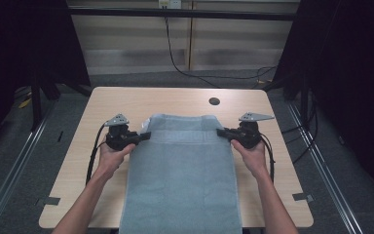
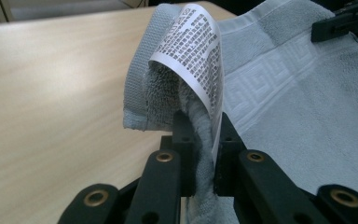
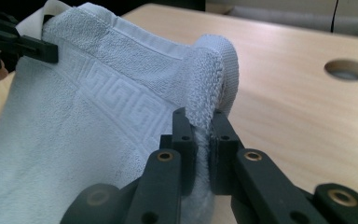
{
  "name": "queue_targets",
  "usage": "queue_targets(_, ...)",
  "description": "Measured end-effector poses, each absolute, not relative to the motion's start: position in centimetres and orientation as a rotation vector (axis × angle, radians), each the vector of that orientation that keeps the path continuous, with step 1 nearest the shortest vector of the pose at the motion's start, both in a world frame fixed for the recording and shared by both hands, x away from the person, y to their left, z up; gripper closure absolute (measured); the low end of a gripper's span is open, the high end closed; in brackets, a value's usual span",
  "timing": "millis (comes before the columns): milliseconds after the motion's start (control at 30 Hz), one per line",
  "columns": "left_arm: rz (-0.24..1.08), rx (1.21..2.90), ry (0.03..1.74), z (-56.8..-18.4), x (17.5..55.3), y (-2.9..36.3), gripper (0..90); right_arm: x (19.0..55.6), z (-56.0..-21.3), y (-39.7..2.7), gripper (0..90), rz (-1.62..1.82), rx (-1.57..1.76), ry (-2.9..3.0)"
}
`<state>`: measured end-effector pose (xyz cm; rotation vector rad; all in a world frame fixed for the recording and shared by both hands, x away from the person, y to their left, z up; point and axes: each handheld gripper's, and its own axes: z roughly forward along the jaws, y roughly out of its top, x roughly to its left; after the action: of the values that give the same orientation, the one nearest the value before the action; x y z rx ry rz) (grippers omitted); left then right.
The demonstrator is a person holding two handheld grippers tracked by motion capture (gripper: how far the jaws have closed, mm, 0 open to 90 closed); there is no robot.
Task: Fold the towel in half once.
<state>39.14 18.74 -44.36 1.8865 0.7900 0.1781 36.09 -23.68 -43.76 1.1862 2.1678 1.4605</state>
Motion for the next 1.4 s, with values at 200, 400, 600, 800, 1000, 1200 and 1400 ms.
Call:
queue_targets(200,0.242,1.857,0.742,-40.2,39.3,18.8,82.9,36.2,-40.6,-24.3,83.9,1.516,1.146,2.112)
queue_targets(400,0.313,1.829,0.728,-36.7,40.6,18.5,82.9,37.3,-36.5,-24.1,83.9,1.489,1.085,2.078)
queue_targets(600,0.352,1.796,0.748,-34.3,42.4,18.1,82.9,39.1,-33.4,-24.1,83.9,1.462,1.053,2.057)
queue_targets(800,0.385,1.765,0.718,-31.7,42.6,18.3,83.0,40.7,-31.4,-24.1,84.0,1.471,1.043,2.018)
queue_targets(1000,0.430,1.763,0.697,-29.6,43.0,18.5,83.0,40.9,-29.4,-23.6,84.2,1.433,1.014,2.023)
queue_targets(1200,0.442,1.737,0.692,-28.5,42.8,18.7,83.1,41.2,-27.4,-23.1,84.3,1.469,1.000,1.974)
queue_targets(1400,0.424,1.769,0.670,-29.9,41.3,19.4,83.1,40.1,-29.0,-23.4,84.4,1.538,1.010,1.989)
